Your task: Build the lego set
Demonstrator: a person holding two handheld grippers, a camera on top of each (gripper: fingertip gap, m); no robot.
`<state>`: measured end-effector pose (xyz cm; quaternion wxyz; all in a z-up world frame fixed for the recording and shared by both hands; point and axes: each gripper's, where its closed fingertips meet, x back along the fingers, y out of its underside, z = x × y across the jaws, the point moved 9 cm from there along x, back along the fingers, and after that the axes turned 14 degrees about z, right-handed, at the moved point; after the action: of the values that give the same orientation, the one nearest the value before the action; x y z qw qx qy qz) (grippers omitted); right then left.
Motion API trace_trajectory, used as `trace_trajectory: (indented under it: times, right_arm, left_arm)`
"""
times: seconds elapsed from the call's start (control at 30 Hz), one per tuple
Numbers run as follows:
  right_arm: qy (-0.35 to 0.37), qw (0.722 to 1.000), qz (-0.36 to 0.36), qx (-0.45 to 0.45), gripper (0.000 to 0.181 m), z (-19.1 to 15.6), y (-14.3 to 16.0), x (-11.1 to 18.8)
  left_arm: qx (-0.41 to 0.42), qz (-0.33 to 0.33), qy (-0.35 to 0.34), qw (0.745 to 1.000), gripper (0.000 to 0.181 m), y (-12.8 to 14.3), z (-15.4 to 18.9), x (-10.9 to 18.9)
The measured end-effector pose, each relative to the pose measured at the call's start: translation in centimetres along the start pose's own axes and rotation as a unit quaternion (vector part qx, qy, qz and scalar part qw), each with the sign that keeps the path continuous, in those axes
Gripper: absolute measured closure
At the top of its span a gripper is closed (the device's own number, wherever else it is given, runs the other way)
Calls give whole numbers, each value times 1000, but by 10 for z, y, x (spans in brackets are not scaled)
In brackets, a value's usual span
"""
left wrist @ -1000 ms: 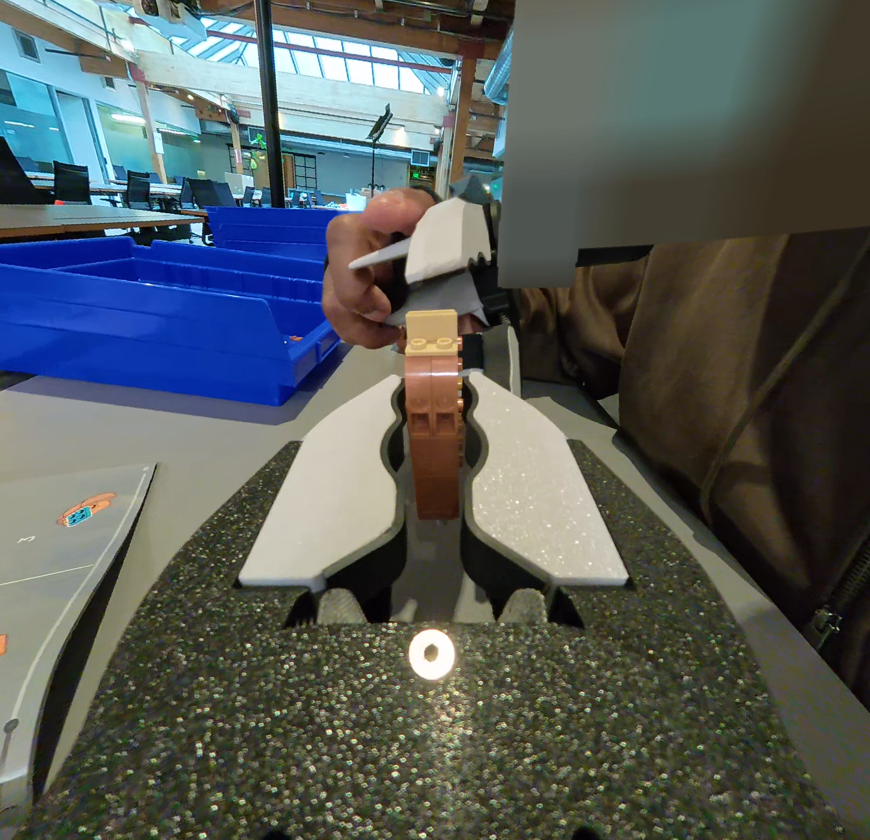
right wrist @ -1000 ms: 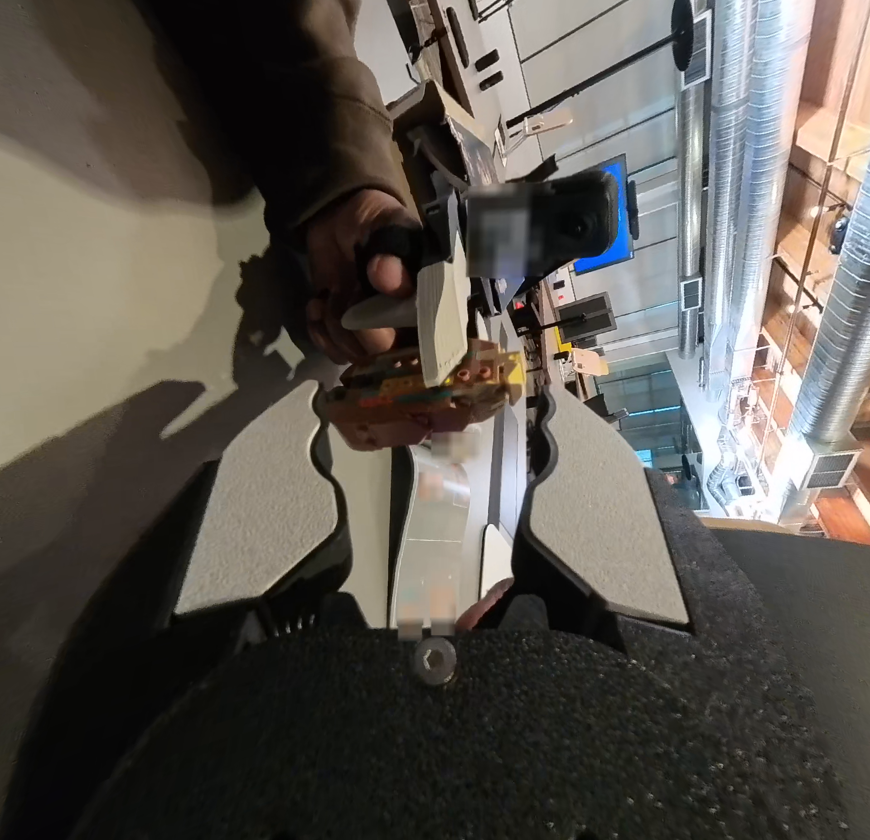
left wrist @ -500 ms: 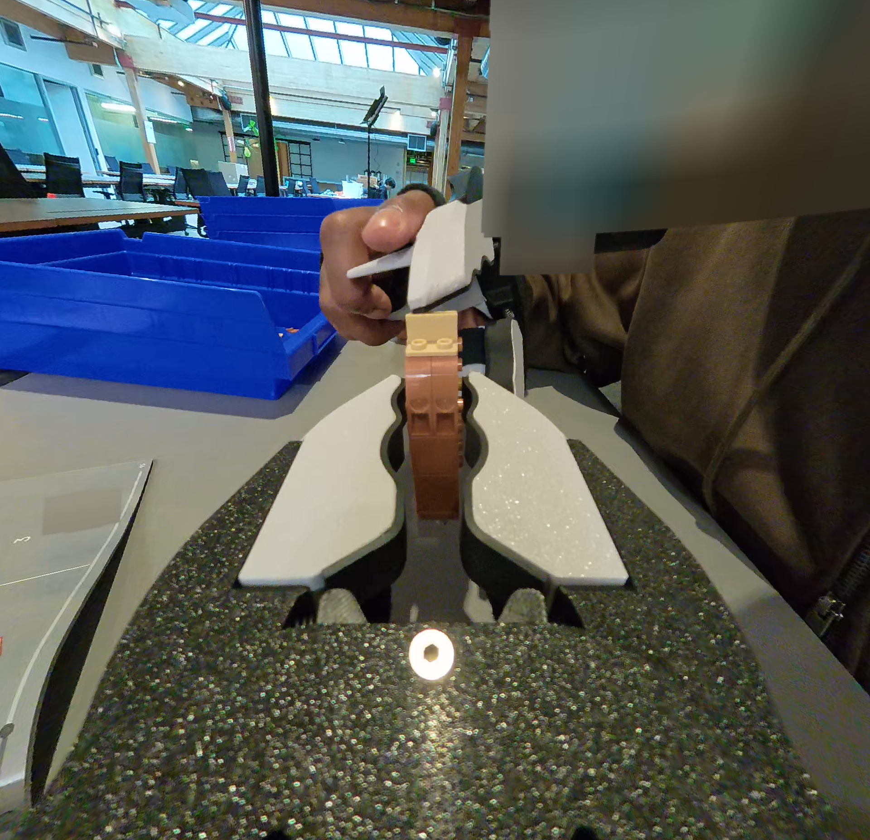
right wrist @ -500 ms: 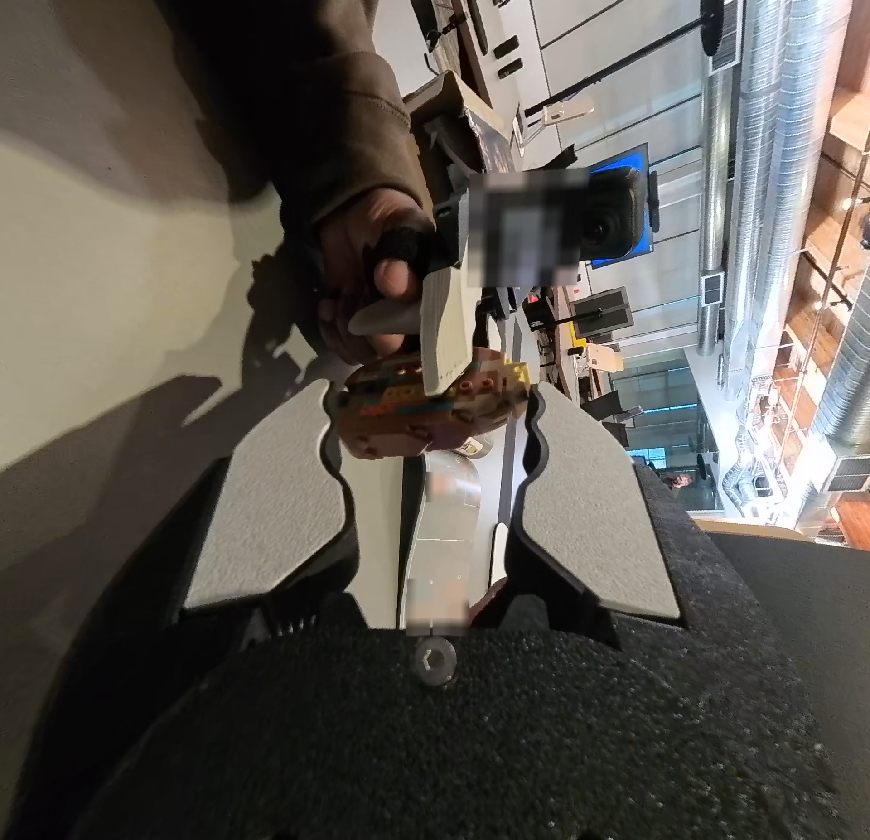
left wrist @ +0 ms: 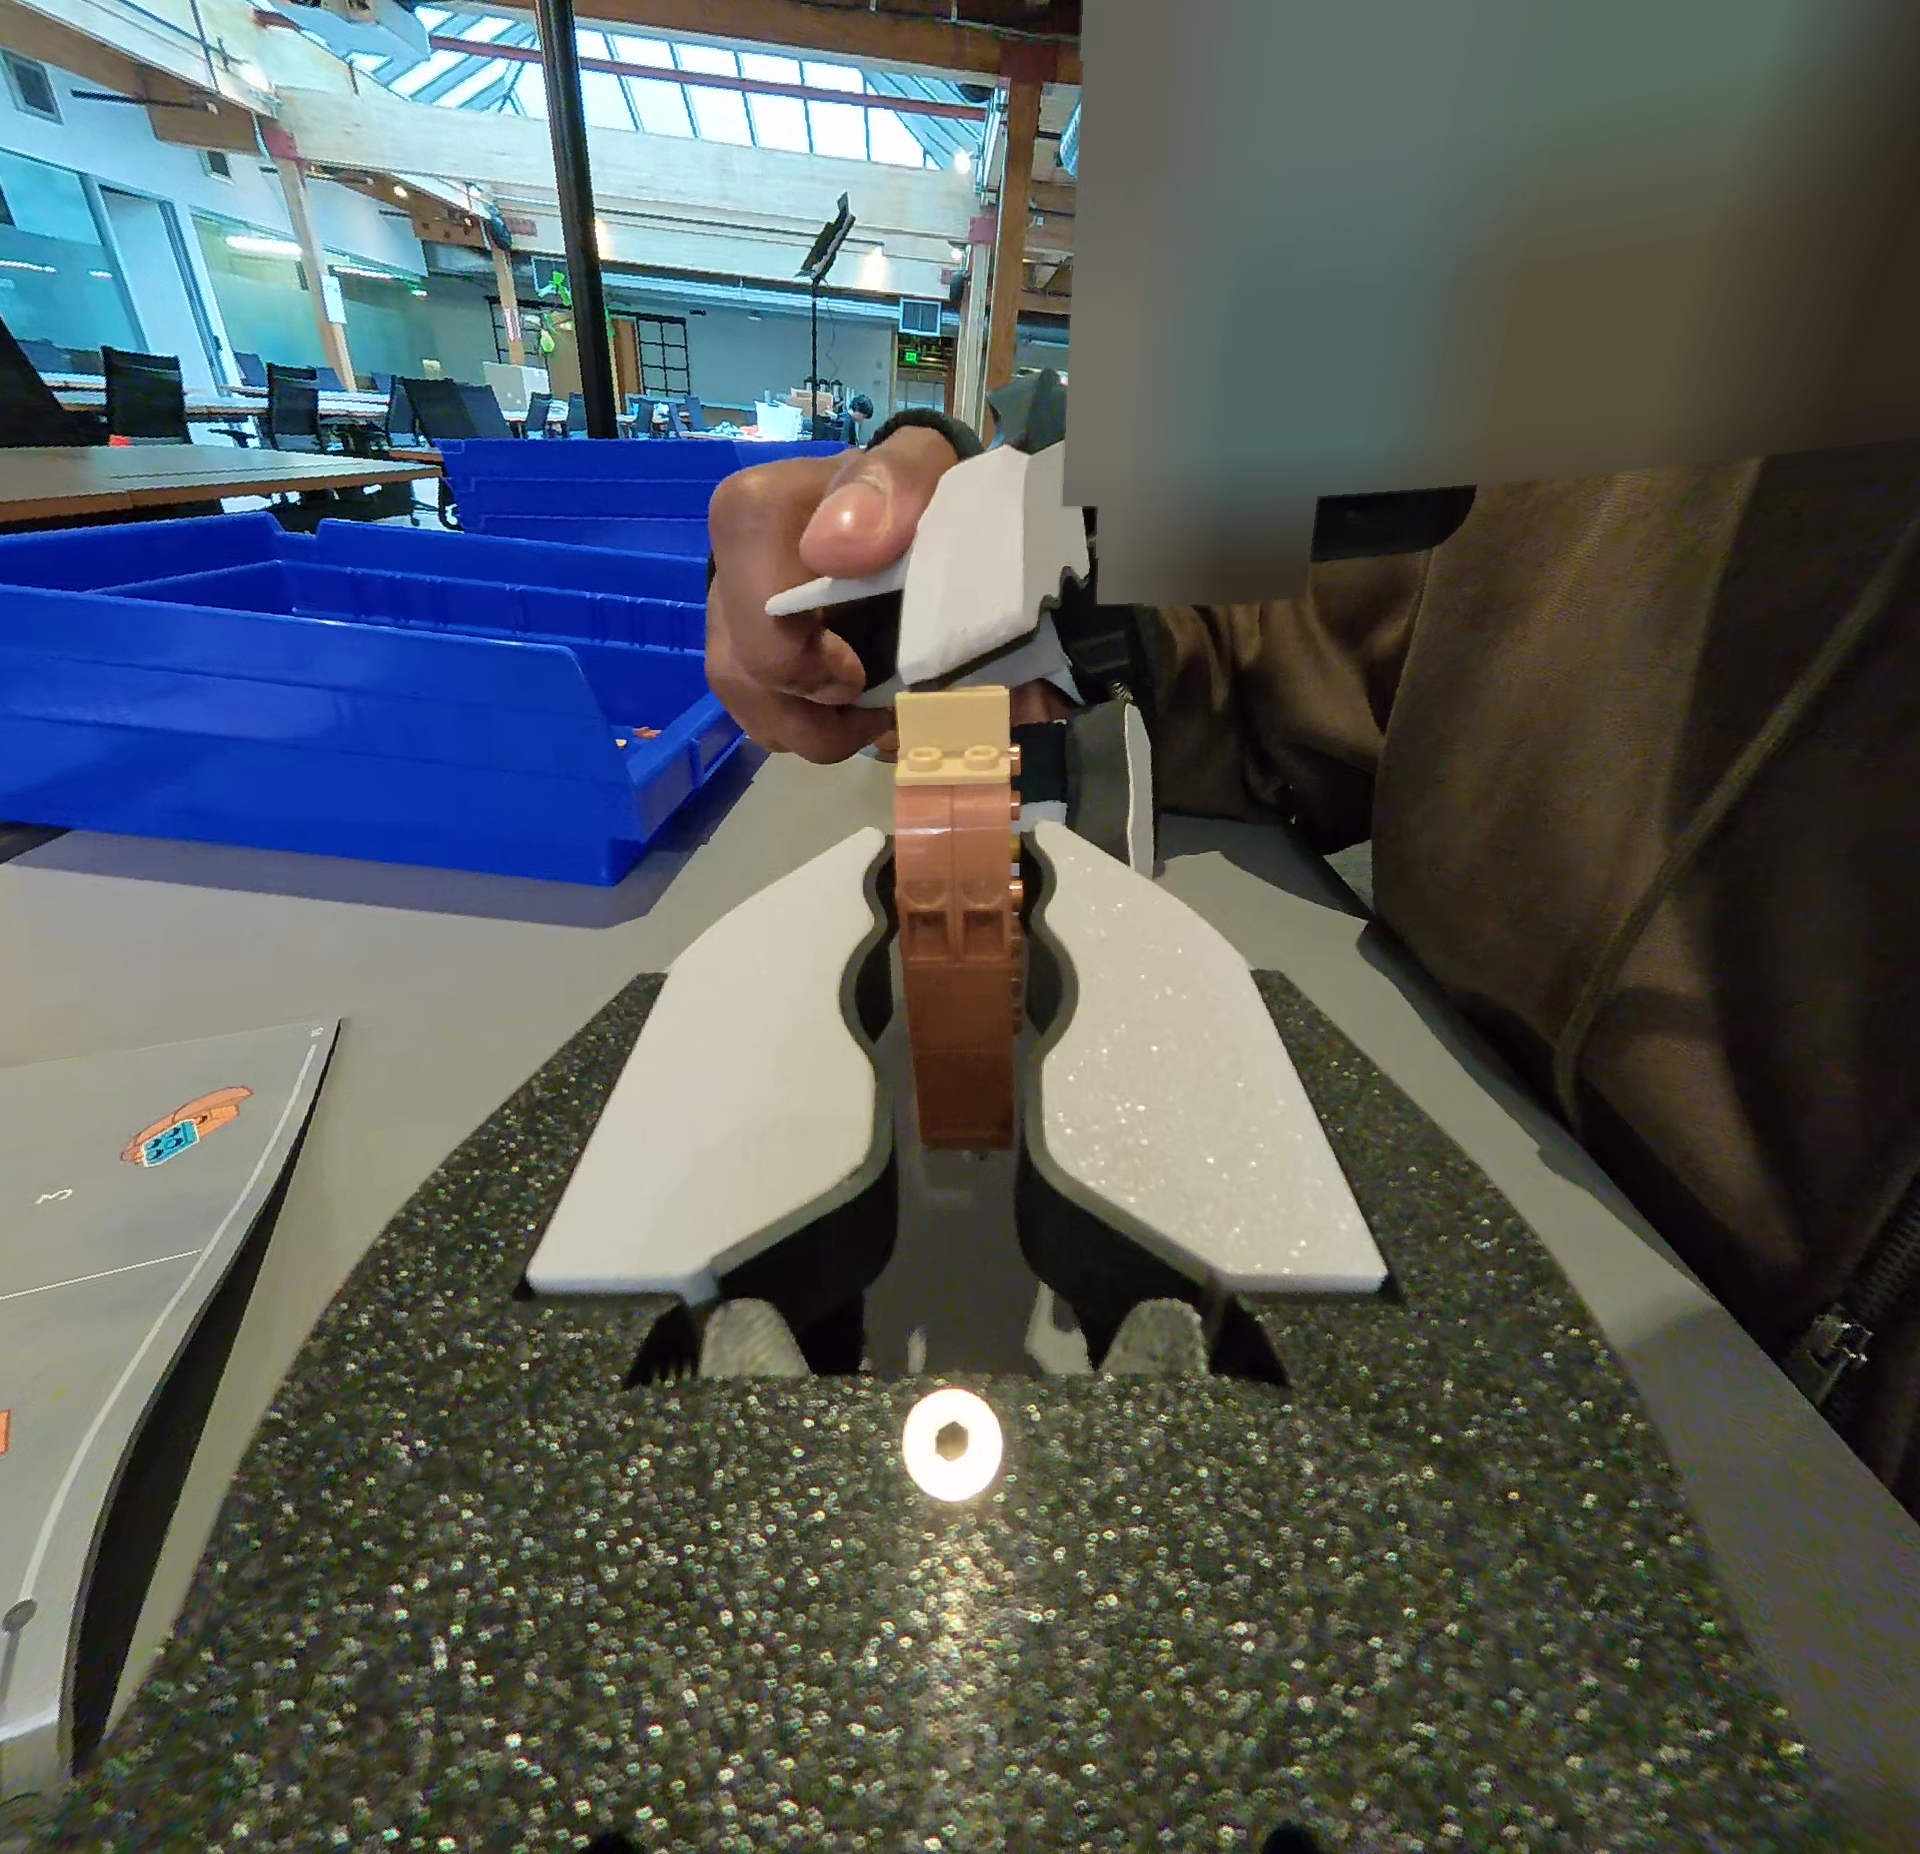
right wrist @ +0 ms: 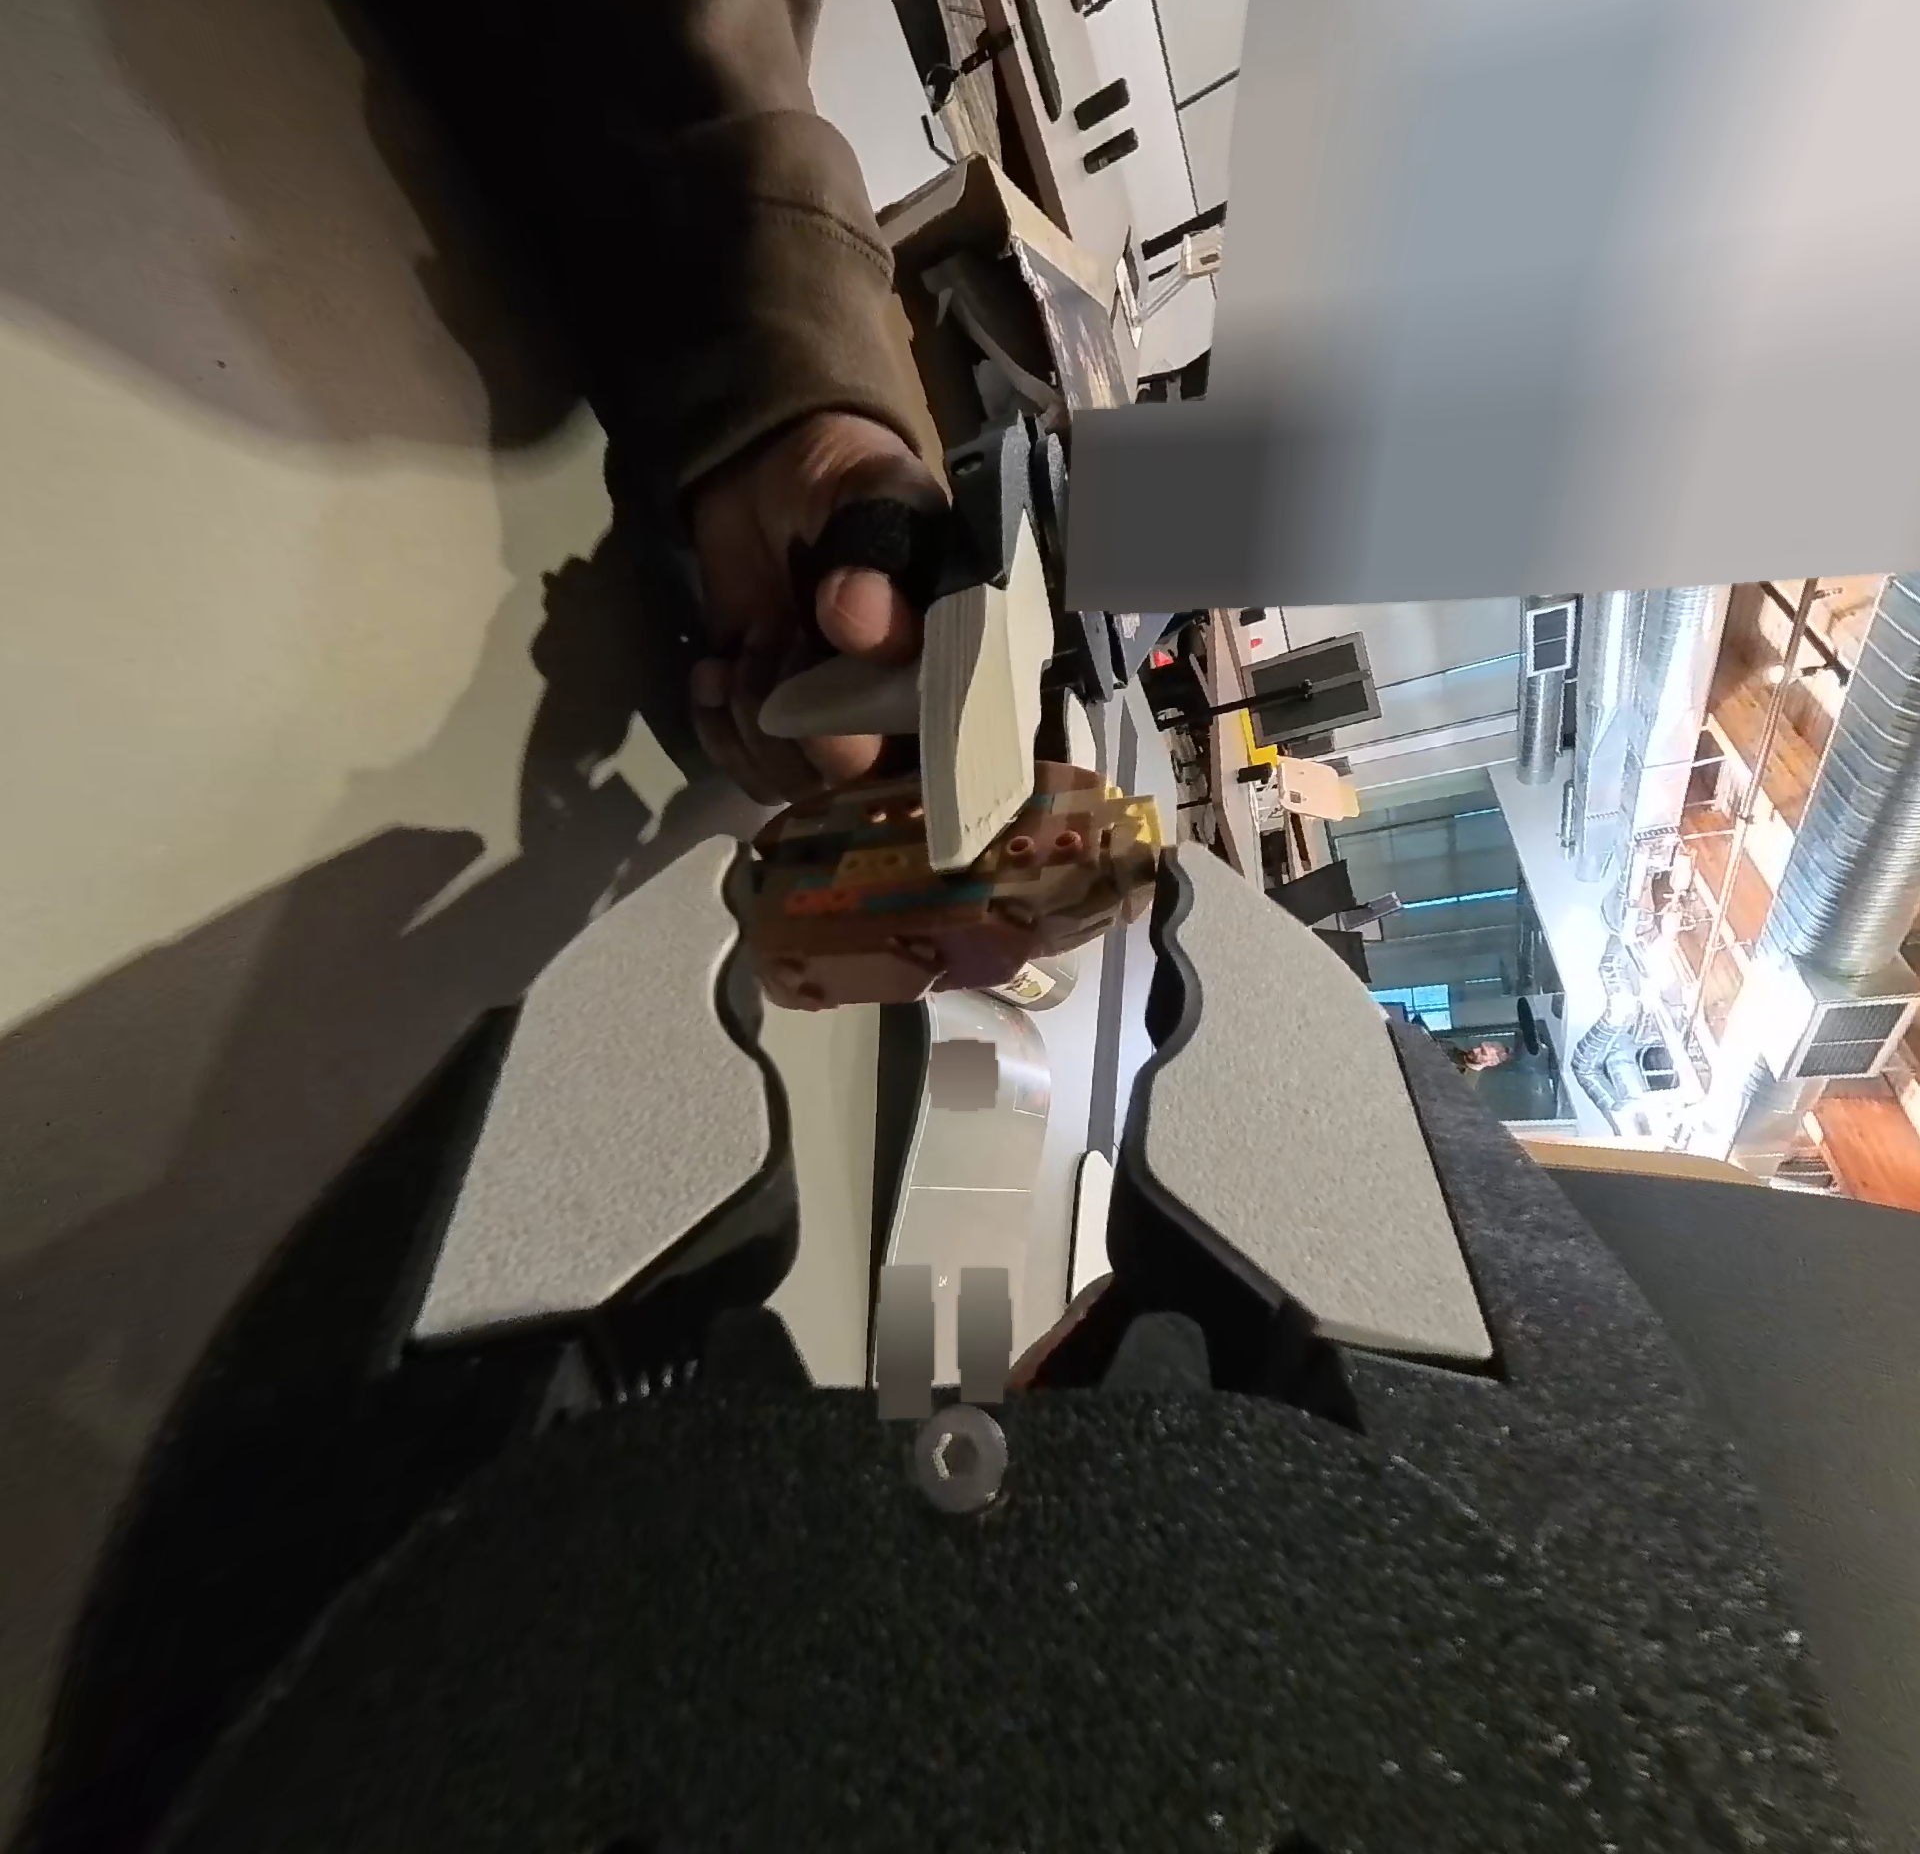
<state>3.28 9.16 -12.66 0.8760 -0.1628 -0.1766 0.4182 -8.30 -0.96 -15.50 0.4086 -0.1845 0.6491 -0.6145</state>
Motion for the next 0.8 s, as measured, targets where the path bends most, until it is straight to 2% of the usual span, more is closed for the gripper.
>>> trace_trajectory:
  times: [0.8]
  right_arm:
    - [31, 999, -1, 21, 116, 3, -2, 1]
  left_arm:
    - [-7, 26, -5, 1000, 160, -4, 0, 2]
